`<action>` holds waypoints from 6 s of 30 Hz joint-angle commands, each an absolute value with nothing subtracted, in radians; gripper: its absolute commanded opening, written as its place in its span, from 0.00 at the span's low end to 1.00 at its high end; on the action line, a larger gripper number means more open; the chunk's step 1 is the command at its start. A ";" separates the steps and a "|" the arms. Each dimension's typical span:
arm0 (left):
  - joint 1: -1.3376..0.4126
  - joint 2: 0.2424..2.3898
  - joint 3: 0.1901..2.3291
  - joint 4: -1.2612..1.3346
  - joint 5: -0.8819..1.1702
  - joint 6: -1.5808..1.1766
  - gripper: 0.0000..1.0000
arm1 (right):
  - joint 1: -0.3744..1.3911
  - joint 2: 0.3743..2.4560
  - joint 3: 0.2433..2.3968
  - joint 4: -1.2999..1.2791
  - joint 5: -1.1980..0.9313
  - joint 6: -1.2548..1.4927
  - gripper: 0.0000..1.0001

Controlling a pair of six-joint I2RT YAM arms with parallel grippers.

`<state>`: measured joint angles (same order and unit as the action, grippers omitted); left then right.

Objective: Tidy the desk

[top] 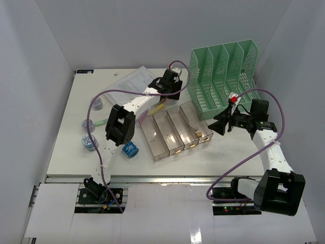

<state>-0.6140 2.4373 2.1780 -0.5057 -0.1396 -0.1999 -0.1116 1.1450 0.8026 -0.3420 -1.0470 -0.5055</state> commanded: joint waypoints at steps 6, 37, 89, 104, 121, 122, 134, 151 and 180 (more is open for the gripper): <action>-0.636 1.890 1.772 -0.279 -0.032 -0.234 0.16 | -0.132 1.156 0.786 -0.342 -1.074 -0.527 0.72; -0.696 1.949 1.496 -0.161 0.028 -0.229 0.17 | -0.165 1.160 0.782 -0.349 -1.108 -0.537 0.72; 0.097 1.920 1.496 -0.409 -0.197 -0.238 0.98 | -0.163 1.148 0.815 -0.414 -1.157 -0.566 0.73; 0.109 2.095 1.692 -0.507 -0.252 -0.250 0.93 | -0.163 1.157 0.818 -0.414 -1.146 -0.566 0.73; 0.126 1.987 1.699 -0.512 -0.234 -0.267 0.98 | -0.163 1.156 0.816 -0.416 -1.143 -0.569 0.73; 0.127 1.986 1.693 -0.512 -0.235 -0.268 0.98 | -0.163 1.155 0.816 -0.416 -1.142 -0.569 0.73; 0.138 1.996 1.670 -0.512 -0.233 -0.262 0.98 | -0.163 1.157 0.818 -0.419 -1.142 -0.572 0.73; 0.145 2.036 1.621 -0.511 -0.190 -0.271 0.73 | -0.163 1.157 0.817 -0.420 -1.140 -0.574 0.73; -0.247 1.499 1.270 -0.336 0.320 -0.538 0.09 | -0.167 1.154 0.819 -0.427 -1.133 -0.583 0.73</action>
